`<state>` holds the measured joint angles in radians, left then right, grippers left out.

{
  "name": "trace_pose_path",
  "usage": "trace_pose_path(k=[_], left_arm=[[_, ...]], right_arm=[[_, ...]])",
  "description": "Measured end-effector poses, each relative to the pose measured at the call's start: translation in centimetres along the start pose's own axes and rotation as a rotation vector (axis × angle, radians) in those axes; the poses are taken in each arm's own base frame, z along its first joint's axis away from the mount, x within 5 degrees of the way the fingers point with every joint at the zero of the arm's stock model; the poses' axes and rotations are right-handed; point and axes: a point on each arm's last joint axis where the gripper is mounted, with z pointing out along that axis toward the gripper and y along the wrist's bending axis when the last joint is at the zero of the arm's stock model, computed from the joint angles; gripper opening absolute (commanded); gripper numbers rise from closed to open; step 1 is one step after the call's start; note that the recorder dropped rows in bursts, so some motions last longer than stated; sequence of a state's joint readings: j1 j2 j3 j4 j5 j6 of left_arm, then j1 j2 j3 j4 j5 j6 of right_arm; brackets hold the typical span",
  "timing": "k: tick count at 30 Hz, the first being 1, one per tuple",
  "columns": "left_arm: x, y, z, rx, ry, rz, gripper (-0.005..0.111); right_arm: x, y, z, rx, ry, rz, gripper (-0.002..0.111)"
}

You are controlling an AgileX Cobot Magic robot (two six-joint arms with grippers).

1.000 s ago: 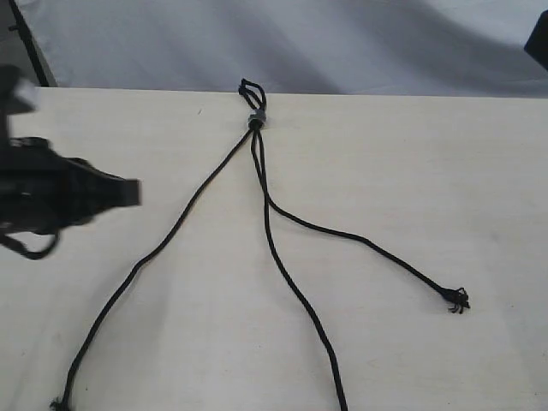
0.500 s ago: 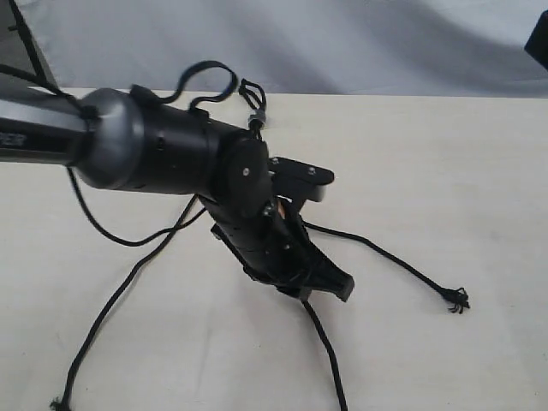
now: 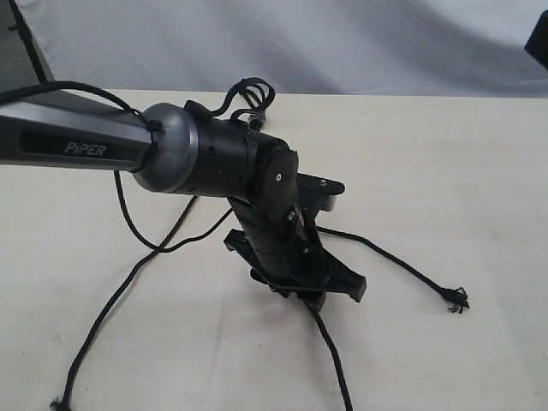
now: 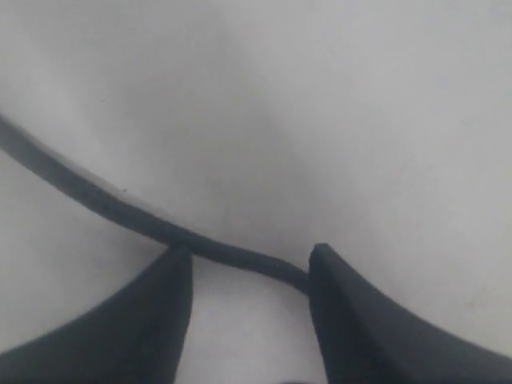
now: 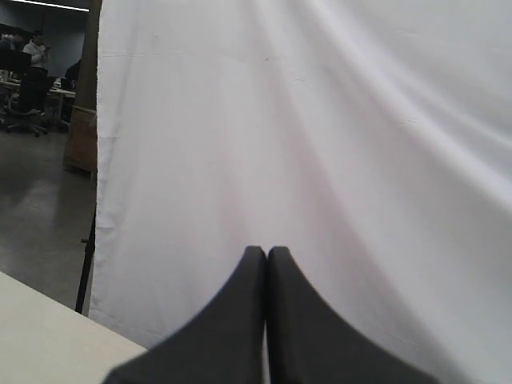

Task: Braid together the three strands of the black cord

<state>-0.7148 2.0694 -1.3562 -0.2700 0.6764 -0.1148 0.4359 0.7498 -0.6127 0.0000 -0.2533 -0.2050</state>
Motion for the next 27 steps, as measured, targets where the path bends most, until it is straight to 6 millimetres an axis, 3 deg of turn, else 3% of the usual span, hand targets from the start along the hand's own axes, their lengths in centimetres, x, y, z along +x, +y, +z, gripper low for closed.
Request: trace_pose_path(k=[5,12,21,23,26,27], left_arm=[[0.1,0.1,0.6,-0.009,0.030,0.003,0.040],[0.5,0.6,0.7,-0.057,0.082,0.047,0.000],[1.4,1.3,-0.1,-0.145,0.198,0.118,0.000],[1.7,1.7,-1.1,-0.189,0.223,0.148,0.000],[1.1,1.1,-4.1,-0.178,0.124,0.167,0.000],[1.0,0.8,-4.2,-0.163,0.099,0.164,0.000]], right_arm=[[0.0,0.0,0.0,0.000,0.000,0.000,0.000],[0.0,0.0,0.0,0.000,0.000,0.000,0.000],[0.0,0.0,0.0,0.000,0.000,0.000,0.000],[0.0,0.0,0.0,0.000,0.000,0.000,0.000],[0.0,0.0,0.0,0.000,0.000,0.000,0.000],[0.0,0.0,0.0,0.000,0.000,0.000,0.000]])
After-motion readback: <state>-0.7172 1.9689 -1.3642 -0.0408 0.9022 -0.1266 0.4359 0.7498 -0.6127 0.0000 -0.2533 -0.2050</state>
